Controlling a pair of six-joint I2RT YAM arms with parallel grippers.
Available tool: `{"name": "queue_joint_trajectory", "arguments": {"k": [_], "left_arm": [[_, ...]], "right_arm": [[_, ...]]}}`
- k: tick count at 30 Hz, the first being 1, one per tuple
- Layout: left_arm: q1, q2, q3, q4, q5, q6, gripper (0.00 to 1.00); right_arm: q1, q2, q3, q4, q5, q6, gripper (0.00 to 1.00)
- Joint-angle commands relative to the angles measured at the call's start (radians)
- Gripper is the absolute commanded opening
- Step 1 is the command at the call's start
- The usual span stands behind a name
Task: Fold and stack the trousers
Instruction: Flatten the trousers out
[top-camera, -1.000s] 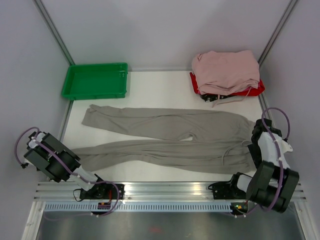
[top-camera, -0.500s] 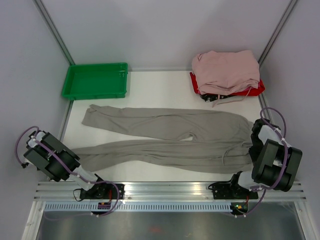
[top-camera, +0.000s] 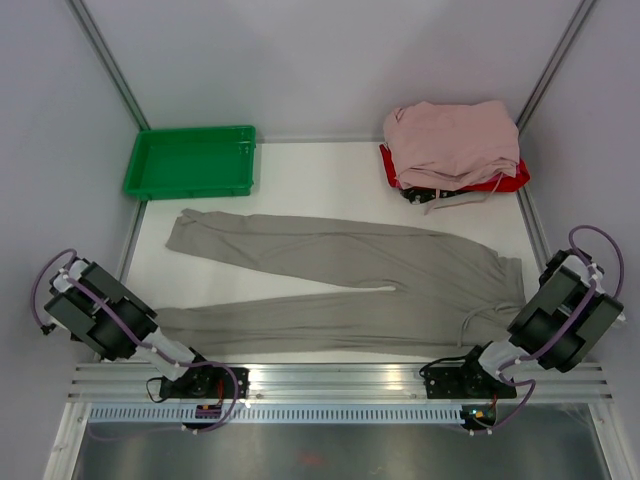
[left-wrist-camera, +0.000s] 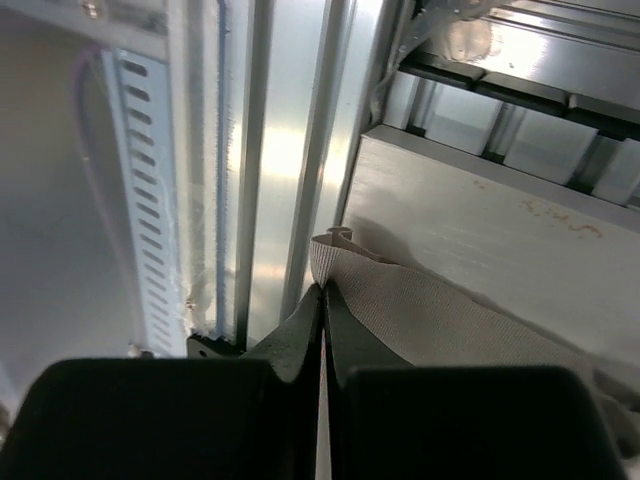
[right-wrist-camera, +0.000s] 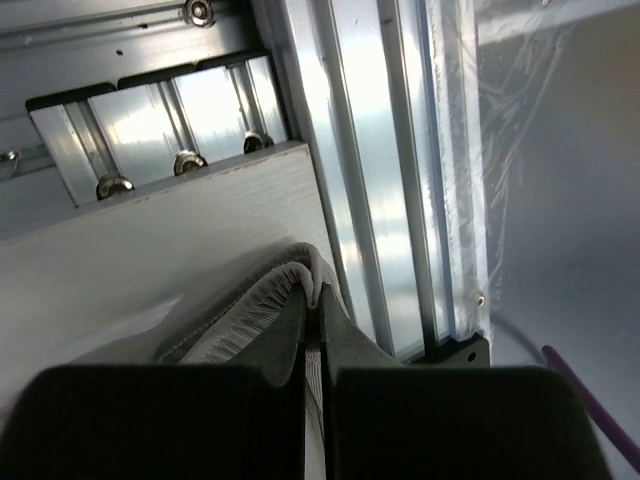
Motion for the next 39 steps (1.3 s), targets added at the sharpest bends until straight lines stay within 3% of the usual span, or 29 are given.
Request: {"name": "queue_joint_trajectory", "arguments": {"k": [1,5,7,11,16,18,19,20,21,23,24,26,31,33,36,37,39], "left_arm": [[0.015,0.042,0.098,0.041,-0.176,0.044,0.02],[0.015,0.032,0.107,0.047,-0.253,0.085,0.02],[0.013,-0.001,0.092,0.136,-0.224,0.169,0.02],[-0.005,-0.055,0.026,0.307,0.004,0.332,0.02],[-0.063,-0.090,0.013,0.371,0.107,0.344,0.03],[-0.065,-0.077,0.023,0.362,0.127,0.327,0.10],[-0.065,-0.061,0.038,0.348,0.121,0.308,0.22],[-0.065,-0.054,0.047,0.313,0.117,0.294,0.29],[-0.065,-0.049,0.055,0.291,0.111,0.282,0.46],[-0.068,-0.061,0.079,0.239,0.104,0.243,0.53],[-0.071,-0.073,0.085,0.225,0.104,0.238,0.66],[-0.077,-0.128,0.113,0.193,0.098,0.219,0.77],[-0.114,-0.248,0.173,0.196,0.181,0.310,0.81],[-0.201,-0.282,0.190,0.190,0.181,0.329,0.80],[-0.367,-0.299,0.216,0.133,0.132,0.271,0.80],[-0.396,-0.307,0.219,0.089,0.131,0.183,0.80],[-0.476,-0.340,0.195,0.075,0.155,0.101,0.80]], "right_arm": [[-0.038,0.010,0.026,0.041,0.122,-0.085,0.00],[-0.067,0.002,0.022,0.055,0.100,-0.093,0.00],[-0.082,0.001,0.022,0.077,0.123,-0.114,0.00],[-0.087,-0.004,0.031,0.160,0.040,-0.232,0.00],[-0.087,-0.047,0.042,0.235,-0.088,-0.292,0.00],[-0.086,-0.048,0.048,0.236,-0.137,-0.285,0.15],[-0.086,-0.048,0.049,0.238,-0.161,-0.280,0.24],[-0.084,-0.056,0.046,0.240,-0.206,-0.268,0.41],[-0.081,-0.061,0.045,0.243,-0.228,-0.262,0.50],[-0.061,-0.096,0.042,0.241,-0.260,-0.251,0.65],[-0.053,-0.116,0.046,0.226,-0.277,-0.242,0.70],[-0.037,-0.181,0.071,0.197,-0.279,-0.231,0.76],[-0.007,-0.318,0.130,0.111,-0.342,-0.214,0.87],[0.032,-0.396,0.140,0.121,-0.362,-0.199,0.87],[0.146,-0.485,0.129,0.201,-0.288,-0.183,0.88],[0.201,-0.490,0.112,0.229,-0.261,-0.180,0.88],[0.226,-0.418,0.118,0.279,-0.219,-0.205,0.90]]}}
